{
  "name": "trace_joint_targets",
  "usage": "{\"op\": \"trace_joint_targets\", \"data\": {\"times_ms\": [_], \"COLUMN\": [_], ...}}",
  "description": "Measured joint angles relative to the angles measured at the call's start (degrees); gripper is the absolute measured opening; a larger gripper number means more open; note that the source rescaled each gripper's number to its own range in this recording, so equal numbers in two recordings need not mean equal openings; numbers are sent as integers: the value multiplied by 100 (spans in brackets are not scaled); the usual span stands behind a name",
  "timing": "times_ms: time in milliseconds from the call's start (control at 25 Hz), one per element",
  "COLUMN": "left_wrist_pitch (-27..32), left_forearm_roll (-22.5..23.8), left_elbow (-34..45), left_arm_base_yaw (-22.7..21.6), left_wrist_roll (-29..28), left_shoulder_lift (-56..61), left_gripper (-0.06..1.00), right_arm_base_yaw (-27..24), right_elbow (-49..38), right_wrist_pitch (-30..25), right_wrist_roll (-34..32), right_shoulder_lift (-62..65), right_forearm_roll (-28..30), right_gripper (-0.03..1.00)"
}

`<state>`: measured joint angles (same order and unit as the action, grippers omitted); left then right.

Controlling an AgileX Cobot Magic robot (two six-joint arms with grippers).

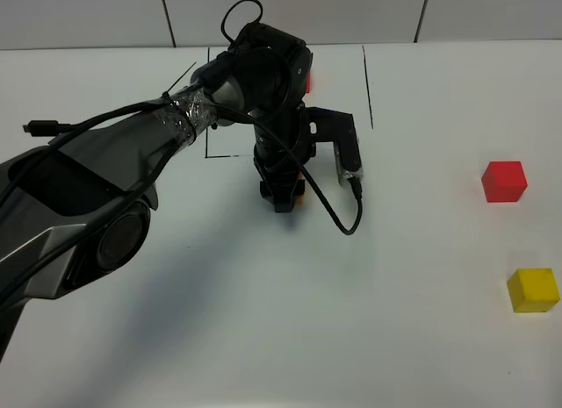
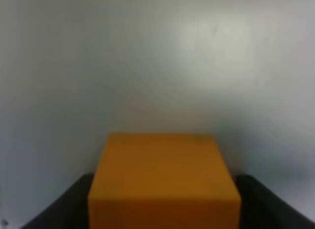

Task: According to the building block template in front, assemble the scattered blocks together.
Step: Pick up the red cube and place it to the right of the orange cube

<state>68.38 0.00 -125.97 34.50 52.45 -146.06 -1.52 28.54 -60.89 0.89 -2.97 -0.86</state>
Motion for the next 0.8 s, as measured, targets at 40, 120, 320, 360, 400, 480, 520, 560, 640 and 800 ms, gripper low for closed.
{"op": "trace_joint_targets", "data": {"times_ms": [40,120,320,360,400,480,520,560,640,800], "left_wrist_pitch": [0,0,0,0,0,0,0,0,5,5], "left_forearm_roll": [0,0,0,0,0,0,0,0,141,512], "left_elbow": [0,0,0,0,0,0,0,0,0,0], "left_arm_base_yaw": [0,0,0,0,0,0,-5,-13,-50,-170], "left_wrist_roll": [-45,-93,-148,-199,-259,-458,-582,-669,-895,-1420], "left_shoulder_lift": [17,73,400,468,554,713,774,840,969,1169], "left_gripper": [46,62,80,81,81,82,83,83,83,83], "right_arm_base_yaw": [0,0,0,0,0,0,0,0,0,0], "right_elbow": [0,0,0,0,0,0,0,0,0,0], "right_wrist_pitch": [0,0,0,0,0,0,0,0,0,0], "right_wrist_roll": [0,0,0,0,0,0,0,0,0,0], "right_shoulder_lift": [0,0,0,0,0,0,0,0,0,0], "right_forearm_roll": [0,0,0,0,0,0,0,0,0,0], "right_gripper": [74,74,74,74,74,74,74,74,74,74]}}
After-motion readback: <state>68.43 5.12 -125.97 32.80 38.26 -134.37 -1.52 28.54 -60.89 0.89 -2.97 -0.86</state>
